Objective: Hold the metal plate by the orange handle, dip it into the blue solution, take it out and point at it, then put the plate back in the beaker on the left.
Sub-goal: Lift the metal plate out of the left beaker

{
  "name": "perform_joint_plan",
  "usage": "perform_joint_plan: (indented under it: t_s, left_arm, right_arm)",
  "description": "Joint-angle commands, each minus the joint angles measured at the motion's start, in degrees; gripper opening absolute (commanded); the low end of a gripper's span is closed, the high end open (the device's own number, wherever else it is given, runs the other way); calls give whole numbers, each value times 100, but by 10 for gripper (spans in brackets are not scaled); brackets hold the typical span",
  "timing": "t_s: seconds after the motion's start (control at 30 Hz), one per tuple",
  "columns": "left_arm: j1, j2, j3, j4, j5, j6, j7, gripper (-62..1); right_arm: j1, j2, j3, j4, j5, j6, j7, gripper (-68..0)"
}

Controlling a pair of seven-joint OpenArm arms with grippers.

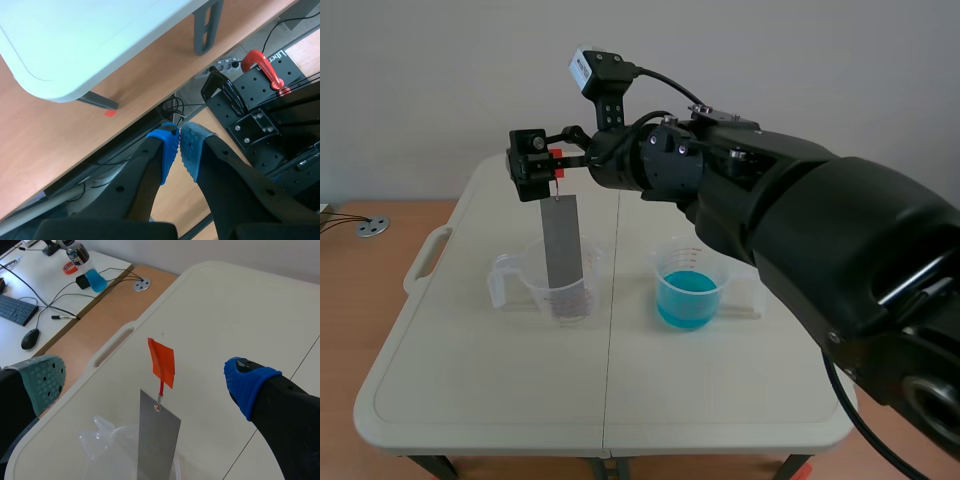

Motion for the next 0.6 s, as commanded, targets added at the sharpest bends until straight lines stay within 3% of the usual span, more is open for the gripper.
perform_joint_plan:
  t_s: [0.0, 0.27, 0.47, 0.57]
  left_arm:
    - [61, -11, -35, 52, -15, -15, -79, -540]
    - [59, -11, -35, 52, -15, -15, -79, -541]
    - [59, -11, -35, 52, -15, -15, -81, -541]
    - [59, -11, -35, 52, -15, -15, -81, -540]
  right_arm:
    - [240, -105, 2, -37, 37, 50, 68, -12]
    - [577, -420, 2, -691, -9, 201, 129, -12]
    - [601, -462, 2, -758, -9, 225, 136, -17]
    - [601, -461, 2, -758, -9, 225, 133, -92]
